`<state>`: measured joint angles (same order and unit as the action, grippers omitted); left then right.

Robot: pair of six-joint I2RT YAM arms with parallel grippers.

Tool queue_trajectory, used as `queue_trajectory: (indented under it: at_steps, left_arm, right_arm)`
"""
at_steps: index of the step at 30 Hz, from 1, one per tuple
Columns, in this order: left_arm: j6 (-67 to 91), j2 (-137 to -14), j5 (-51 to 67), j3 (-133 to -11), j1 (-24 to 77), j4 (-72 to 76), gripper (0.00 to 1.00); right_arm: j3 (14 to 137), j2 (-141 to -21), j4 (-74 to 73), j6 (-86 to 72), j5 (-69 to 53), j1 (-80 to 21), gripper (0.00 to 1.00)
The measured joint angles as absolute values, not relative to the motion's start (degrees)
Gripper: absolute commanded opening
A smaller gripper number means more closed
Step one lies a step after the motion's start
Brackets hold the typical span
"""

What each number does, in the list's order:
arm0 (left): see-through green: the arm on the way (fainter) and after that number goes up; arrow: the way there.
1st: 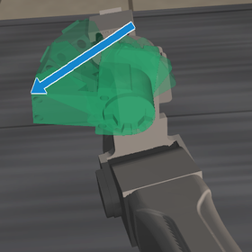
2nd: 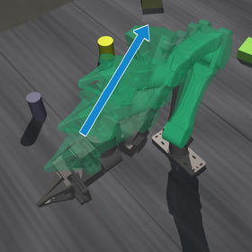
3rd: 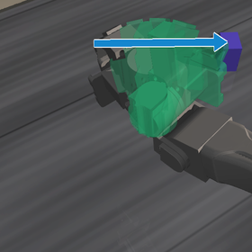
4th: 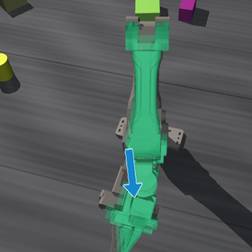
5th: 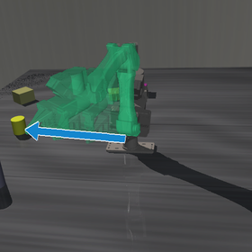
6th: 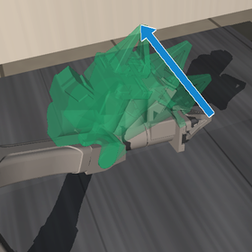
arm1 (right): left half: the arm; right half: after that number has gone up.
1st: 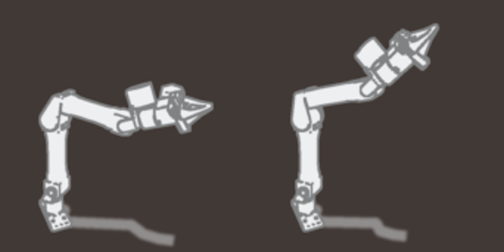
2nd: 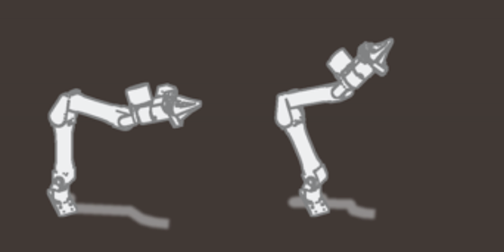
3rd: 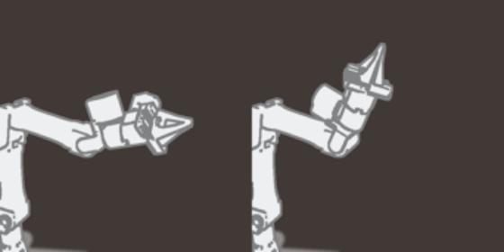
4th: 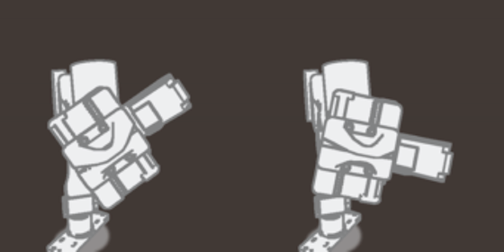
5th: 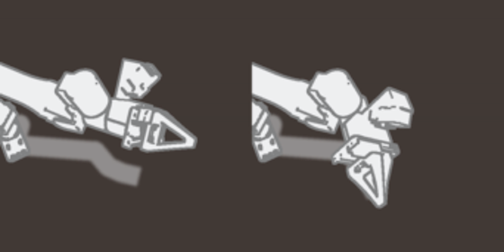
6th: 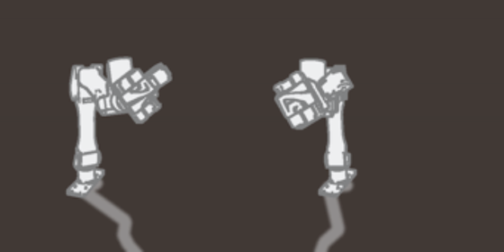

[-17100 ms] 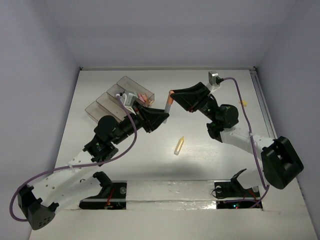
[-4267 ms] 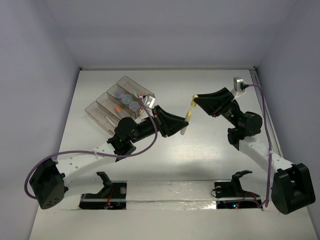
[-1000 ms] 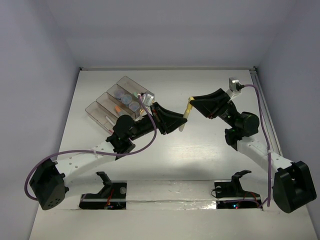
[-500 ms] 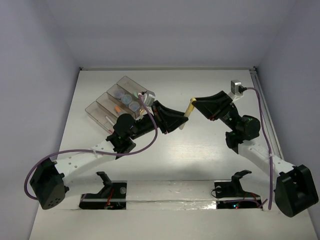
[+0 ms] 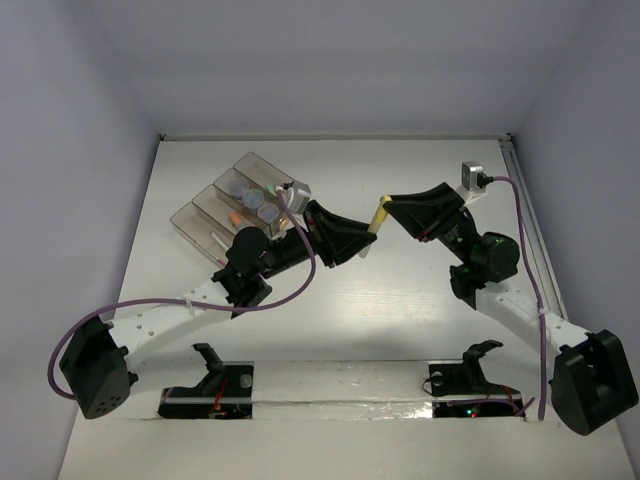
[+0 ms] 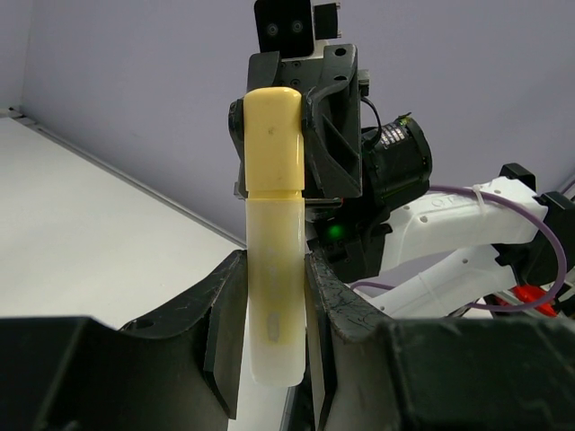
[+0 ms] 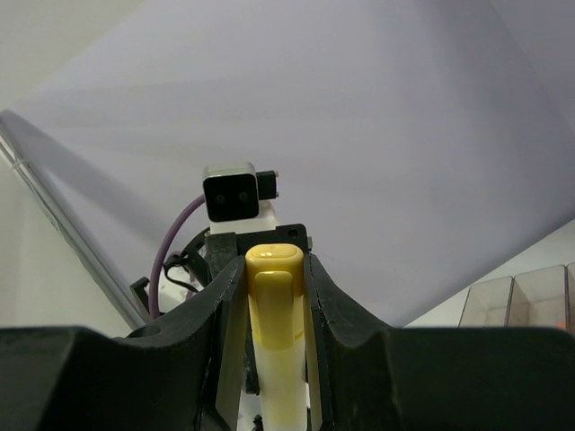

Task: Sort the stationery into containers
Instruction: Close the pen cap on the pen.

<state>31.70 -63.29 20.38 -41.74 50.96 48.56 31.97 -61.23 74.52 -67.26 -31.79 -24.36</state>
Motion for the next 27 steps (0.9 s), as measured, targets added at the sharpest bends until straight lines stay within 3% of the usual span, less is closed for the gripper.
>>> queue_trajectory:
  at_steps: [27]
  left_arm:
    - [27.5,-61.0,18.5,-41.8,51.3,43.4,0.00]
  right_arm:
    - [32.7,-54.5,59.0,-53.6,-27.4,-28.8,0.00]
